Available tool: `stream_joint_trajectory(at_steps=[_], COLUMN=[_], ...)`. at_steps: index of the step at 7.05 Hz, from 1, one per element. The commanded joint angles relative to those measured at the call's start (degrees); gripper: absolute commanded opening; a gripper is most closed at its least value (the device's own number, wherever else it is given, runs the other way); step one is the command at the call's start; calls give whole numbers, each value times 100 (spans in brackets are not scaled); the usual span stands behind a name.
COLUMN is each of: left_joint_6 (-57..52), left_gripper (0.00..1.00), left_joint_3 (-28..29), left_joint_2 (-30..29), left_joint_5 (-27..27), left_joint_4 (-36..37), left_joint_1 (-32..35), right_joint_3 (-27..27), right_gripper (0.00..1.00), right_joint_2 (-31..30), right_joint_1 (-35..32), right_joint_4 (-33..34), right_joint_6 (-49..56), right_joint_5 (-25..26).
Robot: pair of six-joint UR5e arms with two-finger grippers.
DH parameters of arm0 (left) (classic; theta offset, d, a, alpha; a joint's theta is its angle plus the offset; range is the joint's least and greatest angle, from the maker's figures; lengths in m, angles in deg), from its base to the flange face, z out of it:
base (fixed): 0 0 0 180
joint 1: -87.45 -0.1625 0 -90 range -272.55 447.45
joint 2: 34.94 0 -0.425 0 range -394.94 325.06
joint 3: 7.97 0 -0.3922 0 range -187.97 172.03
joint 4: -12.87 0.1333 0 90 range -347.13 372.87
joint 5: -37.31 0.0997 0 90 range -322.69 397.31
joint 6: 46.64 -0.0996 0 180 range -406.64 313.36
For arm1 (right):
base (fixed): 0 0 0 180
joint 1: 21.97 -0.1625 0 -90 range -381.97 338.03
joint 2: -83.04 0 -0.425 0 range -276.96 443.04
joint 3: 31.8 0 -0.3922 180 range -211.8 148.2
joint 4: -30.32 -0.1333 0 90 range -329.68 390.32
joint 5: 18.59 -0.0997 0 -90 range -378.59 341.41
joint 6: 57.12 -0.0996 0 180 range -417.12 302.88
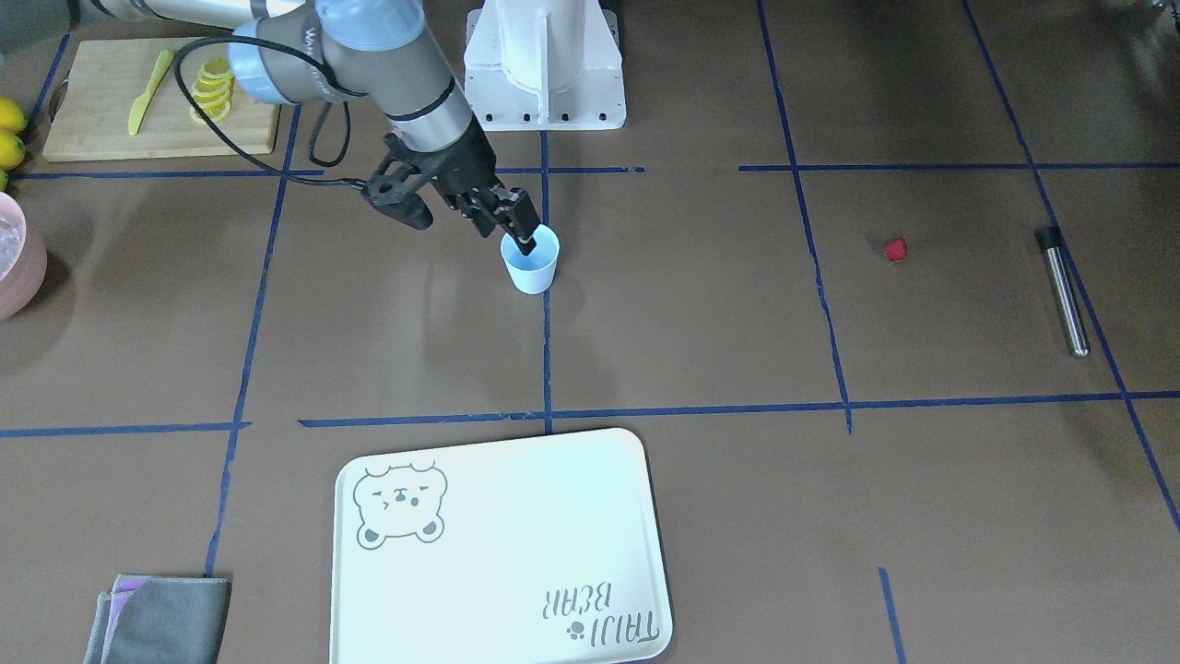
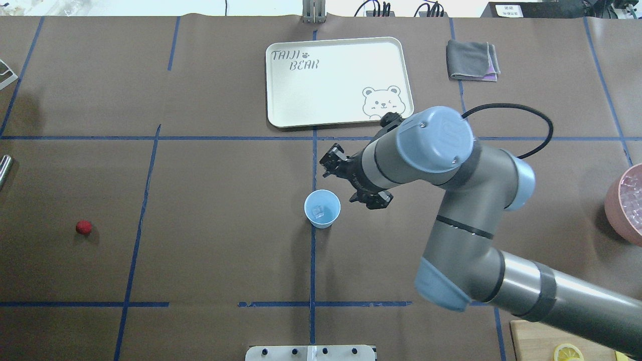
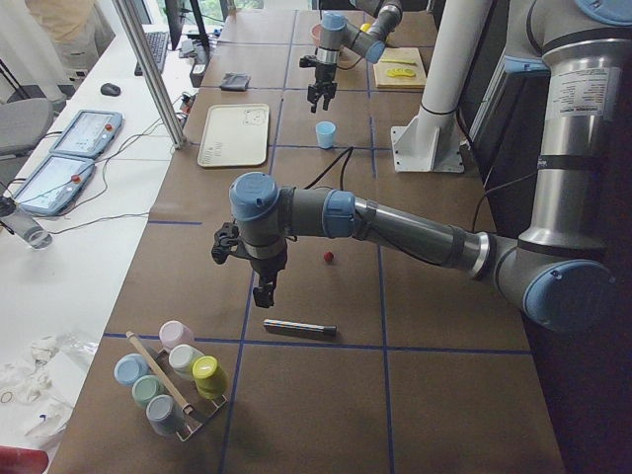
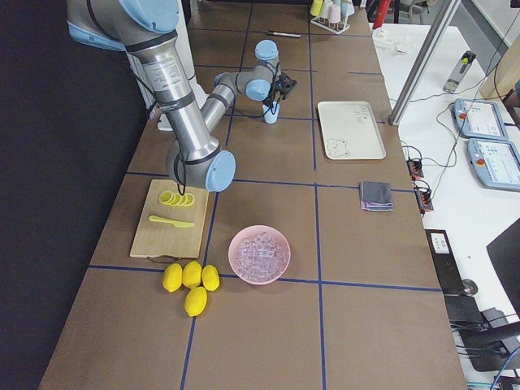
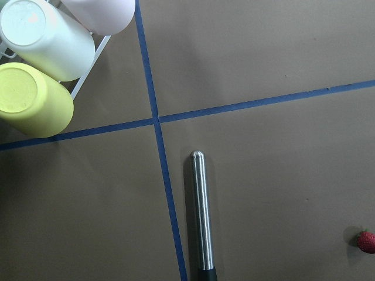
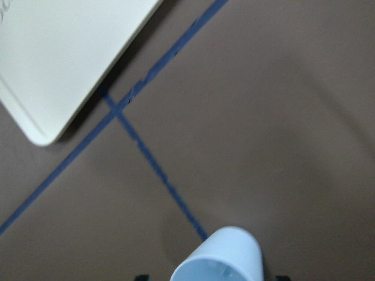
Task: Mash ice and strawberries in cup
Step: 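Withdraw the pink bowl with the right gripper back to its start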
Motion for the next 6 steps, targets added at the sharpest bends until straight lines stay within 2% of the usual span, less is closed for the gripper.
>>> stream_joint_trajectory(at_steps=[1, 3, 4, 6], left_joint_6=[0, 0, 0, 0], left_gripper=[100, 100, 100, 100], left_joint_3=[2, 11, 2, -7], left_joint_2=[0, 9, 9, 9], left_joint_5=[9, 9, 9, 1], left_joint_4=[0, 0, 0, 0], left_joint_1=[0, 0, 0, 0], right_joint_3=[563, 896, 871, 679], right_gripper=[100, 100, 100, 100], right_joint_2=[-1255, -2783, -3330, -4193], right_joint_1=[-1432, -2297, -2858, -3703], right_joint_4=[126, 47, 47, 65], right_joint_6=[1498, 3801, 4900, 6879], right_joint_5=[-1494, -1966, -2342, -2478])
